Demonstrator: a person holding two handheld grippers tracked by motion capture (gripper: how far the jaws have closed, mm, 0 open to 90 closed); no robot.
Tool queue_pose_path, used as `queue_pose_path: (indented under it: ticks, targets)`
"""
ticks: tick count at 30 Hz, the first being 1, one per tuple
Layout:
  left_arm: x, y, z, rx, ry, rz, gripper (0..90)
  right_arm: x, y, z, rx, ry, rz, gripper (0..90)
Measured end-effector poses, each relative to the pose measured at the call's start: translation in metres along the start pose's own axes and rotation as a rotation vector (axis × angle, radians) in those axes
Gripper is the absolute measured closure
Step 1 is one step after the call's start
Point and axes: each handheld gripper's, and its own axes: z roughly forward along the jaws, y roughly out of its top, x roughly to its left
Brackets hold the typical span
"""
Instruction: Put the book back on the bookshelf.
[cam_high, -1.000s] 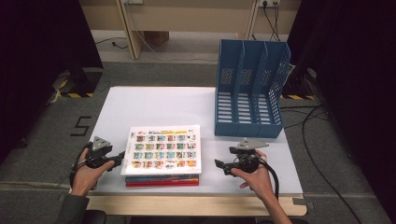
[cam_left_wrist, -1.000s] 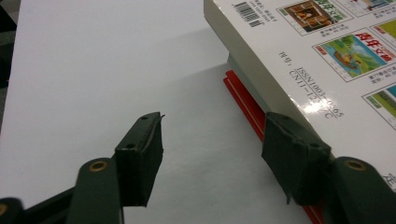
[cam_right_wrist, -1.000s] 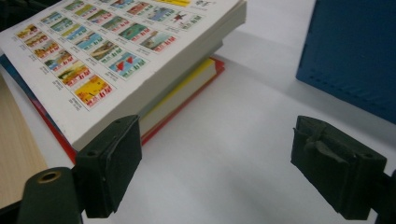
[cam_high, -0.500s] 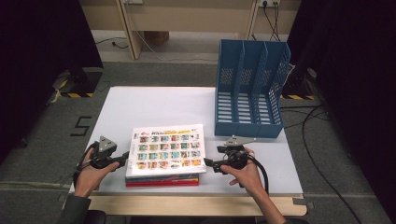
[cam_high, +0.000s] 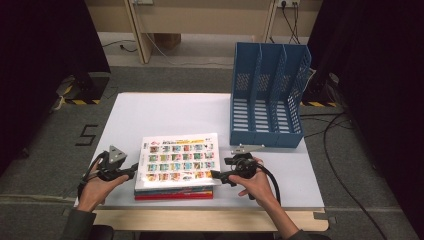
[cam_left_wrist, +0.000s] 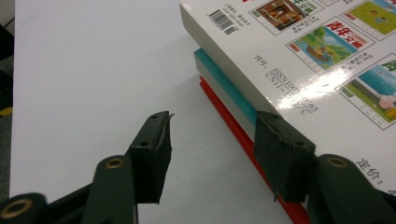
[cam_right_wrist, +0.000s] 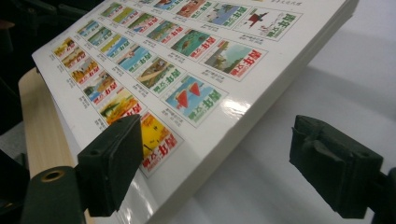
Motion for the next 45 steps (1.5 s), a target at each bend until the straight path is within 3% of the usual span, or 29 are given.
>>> queue_pose_path:
  ticks: [3, 8, 12, 14, 18, 20, 22, 24, 25, 27, 31, 35, 37, 39, 43, 45]
  targets:
    - [-0.003, 0.001, -0.001, -0.004, 0.012, 0.050, 48.8, -0.002, 0.002, 0.005, 0.008, 0.022, 0.014, 16.2]
    - [-0.003, 0.000, 0.000, -0.015, 0.009, 0.068, 49.3, -0.005, 0.004, 0.011, 0.017, 0.049, 0.042, 15.3]
    - [-0.008, 0.000, 0.000, -0.030, 0.032, 0.127, 54.0, -0.007, 0.006, 0.019, 0.024, 0.084, 0.074, 14.1]
    - [-0.008, -0.001, 0.000, -0.039, 0.029, 0.135, 54.1, -0.008, 0.007, 0.022, 0.030, 0.096, 0.091, 13.6]
    - [-0.007, -0.002, 0.000, -0.044, 0.025, 0.138, 53.2, -0.008, 0.008, 0.029, 0.033, 0.114, 0.125, 12.8]
    - [-0.004, -0.002, 0.000, -0.042, 0.029, 0.131, 47.8, -0.008, 0.010, 0.032, 0.040, 0.122, 0.132, 13.2]
    - [0.002, -0.002, -0.002, -0.038, 0.024, 0.096, 32.3, -0.007, 0.011, 0.030, 0.038, 0.114, 0.123, 16.3]
    - [0.007, -0.002, -0.003, -0.029, -0.021, 0.051, 28.5, -0.009, 0.010, 0.028, 0.026, 0.119, 0.120, 20.6]
    - [0.007, -0.003, -0.002, -0.019, -0.029, 0.047, 28.2, -0.011, 0.010, 0.026, 0.016, 0.124, 0.131, 24.4]
    - [0.006, -0.002, -0.003, -0.016, -0.028, 0.050, 28.9, -0.013, 0.009, 0.024, -0.007, 0.128, 0.148, 28.4]
    - [0.004, 0.000, -0.004, -0.010, -0.034, 0.067, 34.5, -0.011, 0.011, 0.020, -0.006, 0.109, 0.107, 33.6]
    - [-0.006, 0.006, -0.007, -0.038, -0.065, 0.085, 52.5, -0.009, 0.014, 0.016, 0.001, 0.091, 0.074, 37.3]
    - [-0.012, 0.011, -0.007, -0.030, -0.056, 0.119, 53.2, -0.013, 0.014, 0.015, -0.004, 0.087, 0.089, 37.8]
    - [-0.014, 0.013, -0.006, -0.020, -0.061, 0.125, 52.1, -0.018, 0.013, 0.013, -0.015, 0.091, 0.109, 38.5]
    - [-0.006, 0.009, 0.000, -0.019, -0.045, 0.066, 34.6, -0.028, 0.009, 0.013, -0.036, 0.135, 0.179, 38.5]
    - [-0.005, 0.008, 0.001, -0.010, -0.046, 0.059, 30.4, -0.033, 0.007, 0.016, -0.031, 0.163, 0.232, 35.3]
